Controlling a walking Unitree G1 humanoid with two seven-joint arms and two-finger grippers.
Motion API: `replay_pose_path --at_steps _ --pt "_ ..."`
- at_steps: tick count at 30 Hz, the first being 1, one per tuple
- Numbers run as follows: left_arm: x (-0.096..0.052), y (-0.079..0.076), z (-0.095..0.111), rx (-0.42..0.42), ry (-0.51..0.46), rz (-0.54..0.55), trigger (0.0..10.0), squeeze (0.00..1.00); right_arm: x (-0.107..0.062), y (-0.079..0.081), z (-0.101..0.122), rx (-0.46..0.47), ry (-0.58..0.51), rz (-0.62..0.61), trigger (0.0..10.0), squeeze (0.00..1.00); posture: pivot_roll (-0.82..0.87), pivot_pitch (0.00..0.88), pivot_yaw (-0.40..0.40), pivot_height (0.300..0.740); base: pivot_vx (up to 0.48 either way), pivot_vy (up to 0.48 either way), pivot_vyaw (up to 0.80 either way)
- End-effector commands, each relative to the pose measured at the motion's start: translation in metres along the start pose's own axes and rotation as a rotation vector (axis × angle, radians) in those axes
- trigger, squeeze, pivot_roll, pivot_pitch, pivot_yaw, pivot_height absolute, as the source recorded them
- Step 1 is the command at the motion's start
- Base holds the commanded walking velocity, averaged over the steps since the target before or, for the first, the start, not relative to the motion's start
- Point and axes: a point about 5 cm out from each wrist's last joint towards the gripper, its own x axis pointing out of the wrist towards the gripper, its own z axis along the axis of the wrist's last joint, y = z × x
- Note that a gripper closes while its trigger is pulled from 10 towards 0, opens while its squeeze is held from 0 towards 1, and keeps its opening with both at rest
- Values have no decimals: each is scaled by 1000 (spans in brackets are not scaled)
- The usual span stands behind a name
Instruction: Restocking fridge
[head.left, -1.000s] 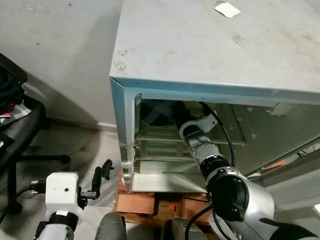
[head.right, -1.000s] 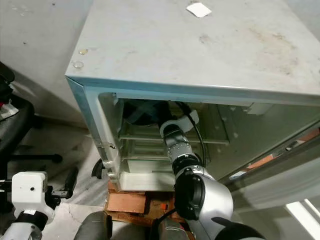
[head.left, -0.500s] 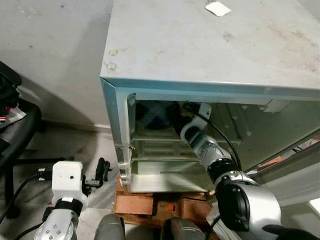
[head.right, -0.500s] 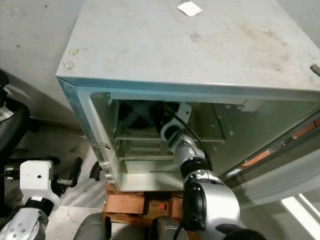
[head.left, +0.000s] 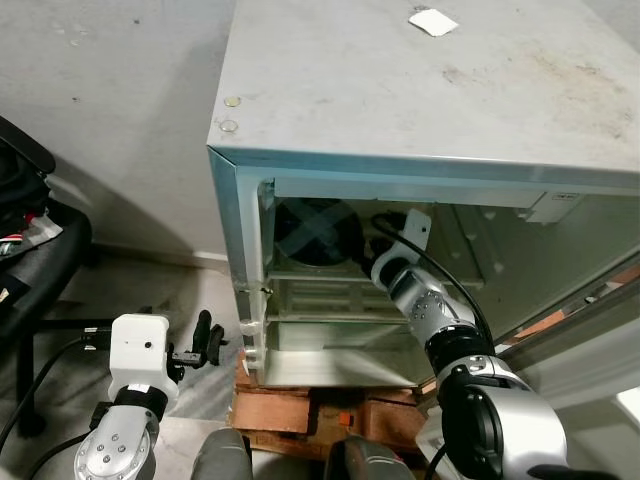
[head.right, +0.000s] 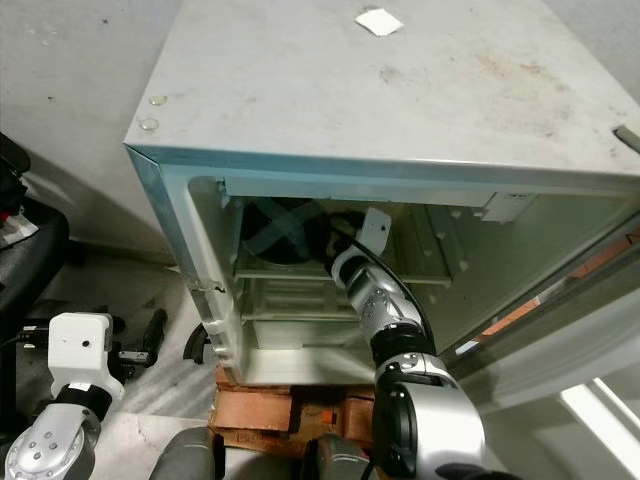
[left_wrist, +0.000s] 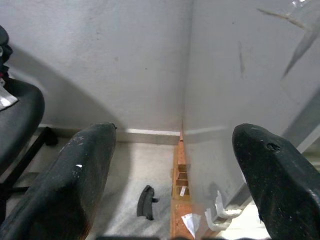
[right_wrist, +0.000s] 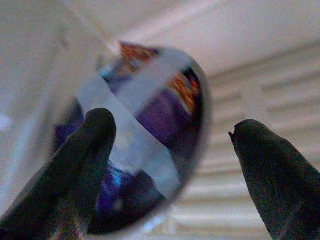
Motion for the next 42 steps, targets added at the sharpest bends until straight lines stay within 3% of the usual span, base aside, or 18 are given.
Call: replay_pose_path --at_steps 1,6,11,12,13,14,19,21,25,34,37,42 --pt "-2 1 -4 -3 13 2 10000 0 -3 -2 5 25 -26 17 10000 1000 231 82 -100 740 0 0 0" --pt "-1 1 -5 -5 10 9 10000 0 -11 -3 5 38 -16 78 10000 1000 226 76 -102 740 0 0 0" --pt "0 3 -7 -4 6 11 10000 0 -33 -23 4 -75 10 25 10000 1000 214 54 -97 740 0 0 0" --pt "0 3 -6 -6 3 11 10000 0 -38 -24 4 -104 9 35 10000 682 214 54 -97 740 0 0 0" --pt "0 4 -6 -6 1 11 10000 0 -42 -25 4 -123 9 44 10000 682 214 54 -97 740 0 0 0" --pt "1 5 -4 -8 -11 10 10000 0 -52 -25 4 -193 2 77 10000 0 207 46 -93 740 0 0 0" --pt "7 6 -1 5 -26 10 10000 0 -72 -22 2 -295 -1 146 10000 0 189 35 -87 740 0 0 0" --pt "15 3 1 4 -33 -2 10000 0 -93 -17 -2 -407 -6 239 10000 0 171 24 -79 740 0 0 0" --pt "20 -1 0 43 -26 -29 10000 0 -107 -21 -11 -438 30 250 10000 0 152 13 -71 740 0 0 0" --pt "22 -4 -1 74 -34 -51 10000 0 -111 -24 -16 -460 38 211 10000 0 145 9 -71 740 0 0 0" --pt "23 -1 0 73 -31 -56 10000 0 -110 -9 -17 -475 -8 237 10000 0 140 21 -52 740 -266 0 0" --pt "26 0 1 77 -39 -49 10000 0 -112 -7 -15 -480 -20 230 10000 0 141 23 -54 740 -275 0 0"
